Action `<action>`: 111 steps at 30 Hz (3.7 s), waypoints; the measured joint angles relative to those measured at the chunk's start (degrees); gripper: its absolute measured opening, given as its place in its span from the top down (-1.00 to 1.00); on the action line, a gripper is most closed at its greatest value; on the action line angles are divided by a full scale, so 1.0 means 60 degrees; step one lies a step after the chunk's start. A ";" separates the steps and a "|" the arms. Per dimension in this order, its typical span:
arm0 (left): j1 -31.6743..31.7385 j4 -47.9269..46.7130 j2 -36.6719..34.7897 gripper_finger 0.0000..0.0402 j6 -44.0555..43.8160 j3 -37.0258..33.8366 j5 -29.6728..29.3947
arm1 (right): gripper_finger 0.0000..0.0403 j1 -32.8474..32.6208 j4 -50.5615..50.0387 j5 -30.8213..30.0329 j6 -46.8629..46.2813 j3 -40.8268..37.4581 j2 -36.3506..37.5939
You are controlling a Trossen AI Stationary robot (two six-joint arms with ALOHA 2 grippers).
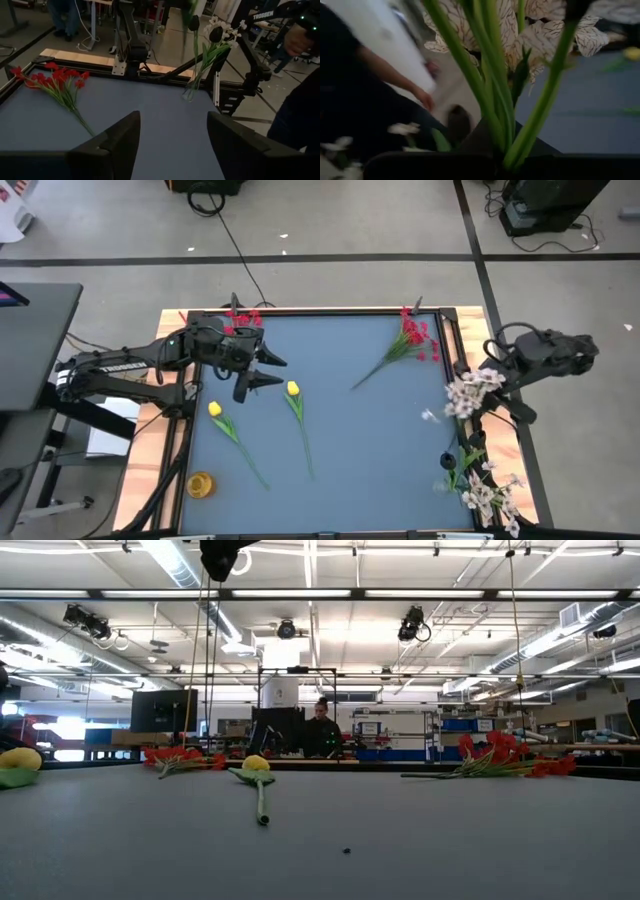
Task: Sort flowers into vase by color
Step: Put the white flowers into the transparent vase, then put the left red flowers into the yellow vase
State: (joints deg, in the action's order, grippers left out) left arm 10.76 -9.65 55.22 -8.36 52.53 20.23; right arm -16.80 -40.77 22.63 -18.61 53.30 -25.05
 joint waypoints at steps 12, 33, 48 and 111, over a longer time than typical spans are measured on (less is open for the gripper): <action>0.0000 0.0000 -0.0003 -0.17 0.0000 0.0000 0.0000 | 0.93 -0.0011 0.2259 0.2275 -0.0658 -0.1216 0.0293; 0.0000 0.0000 -0.0002 -0.17 0.0000 0.0000 0.0000 | 0.77 -0.1087 0.3343 0.3173 0.0652 -0.3355 0.0270; 0.0000 0.0000 -0.0001 -0.17 0.0000 0.0000 0.0000 | 0.02 -0.1326 0.3345 0.3493 -0.1255 -0.3007 0.0052; -0.0004 -0.0001 -0.0002 -0.17 0.0000 0.0000 0.0000 | -0.22 -0.1315 -0.2783 -0.0581 -0.2591 0.1373 -0.0906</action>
State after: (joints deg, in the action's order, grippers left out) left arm 10.74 -9.66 55.21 -8.36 52.53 20.23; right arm -24.69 -57.47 19.14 -34.16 61.54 -30.48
